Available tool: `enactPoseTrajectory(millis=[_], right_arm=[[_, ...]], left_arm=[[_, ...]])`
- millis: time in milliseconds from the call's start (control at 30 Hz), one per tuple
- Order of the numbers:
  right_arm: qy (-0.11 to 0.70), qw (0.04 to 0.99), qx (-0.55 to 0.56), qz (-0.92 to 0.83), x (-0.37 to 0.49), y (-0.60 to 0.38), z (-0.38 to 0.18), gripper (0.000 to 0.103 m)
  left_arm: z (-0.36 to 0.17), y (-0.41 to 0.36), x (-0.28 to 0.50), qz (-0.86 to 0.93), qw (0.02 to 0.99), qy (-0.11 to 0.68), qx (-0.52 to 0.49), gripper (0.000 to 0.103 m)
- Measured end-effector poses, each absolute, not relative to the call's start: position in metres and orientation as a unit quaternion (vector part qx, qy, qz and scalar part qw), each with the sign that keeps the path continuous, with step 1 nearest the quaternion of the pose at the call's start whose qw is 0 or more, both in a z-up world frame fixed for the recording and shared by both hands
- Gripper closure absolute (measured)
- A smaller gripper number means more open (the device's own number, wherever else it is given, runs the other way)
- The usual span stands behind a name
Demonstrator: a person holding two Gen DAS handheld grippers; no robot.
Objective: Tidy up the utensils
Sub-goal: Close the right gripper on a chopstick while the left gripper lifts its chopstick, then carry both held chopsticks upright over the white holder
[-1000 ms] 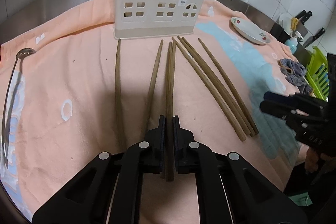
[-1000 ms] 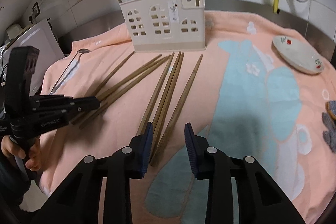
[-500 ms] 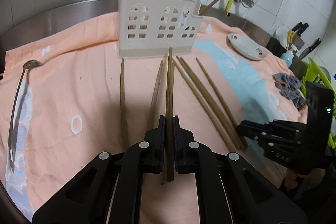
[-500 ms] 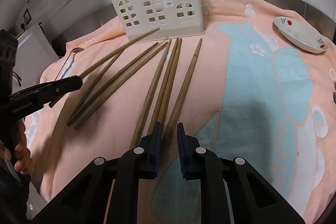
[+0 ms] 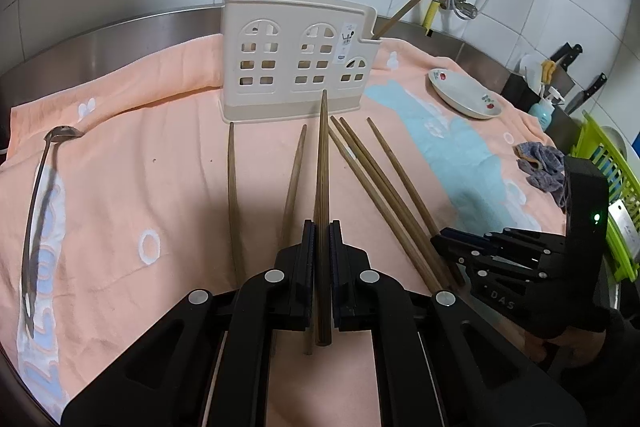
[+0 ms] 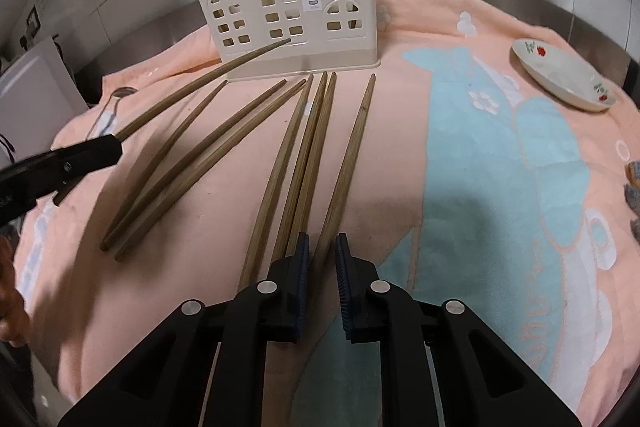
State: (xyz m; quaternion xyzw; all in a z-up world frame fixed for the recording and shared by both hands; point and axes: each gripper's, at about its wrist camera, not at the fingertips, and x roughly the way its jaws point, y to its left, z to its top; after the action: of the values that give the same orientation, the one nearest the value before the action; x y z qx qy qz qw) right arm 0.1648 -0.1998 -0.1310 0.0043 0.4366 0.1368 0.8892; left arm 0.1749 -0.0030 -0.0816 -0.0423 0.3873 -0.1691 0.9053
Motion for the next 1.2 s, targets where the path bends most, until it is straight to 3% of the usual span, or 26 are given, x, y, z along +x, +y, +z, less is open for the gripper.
enactPoseTrajectory(millis=[300, 700, 1200], right_arm=[[0.413, 0.902, -0.015, 0.125, 0.155, -0.207, -0.120, 0.096], [0.320, 0.938, -0.039, 0.128, 0.148, -0.221, -0.056, 0.096], [0.282, 0.944, -0.045, 0.164, 0.173, -0.224, -0.005, 0.096]], left_arm=[[-0.079, 0.001, 0.174, -0.166, 0.904, 0.392, -0.046, 0.097], [-0.060, 0.005, 0.172, -0.162, 0.910, 0.378, -0.046, 0.097], [-0.025, 0.016, 0.184, -0.153, 0.917, 0.366, -0.039, 0.097]])
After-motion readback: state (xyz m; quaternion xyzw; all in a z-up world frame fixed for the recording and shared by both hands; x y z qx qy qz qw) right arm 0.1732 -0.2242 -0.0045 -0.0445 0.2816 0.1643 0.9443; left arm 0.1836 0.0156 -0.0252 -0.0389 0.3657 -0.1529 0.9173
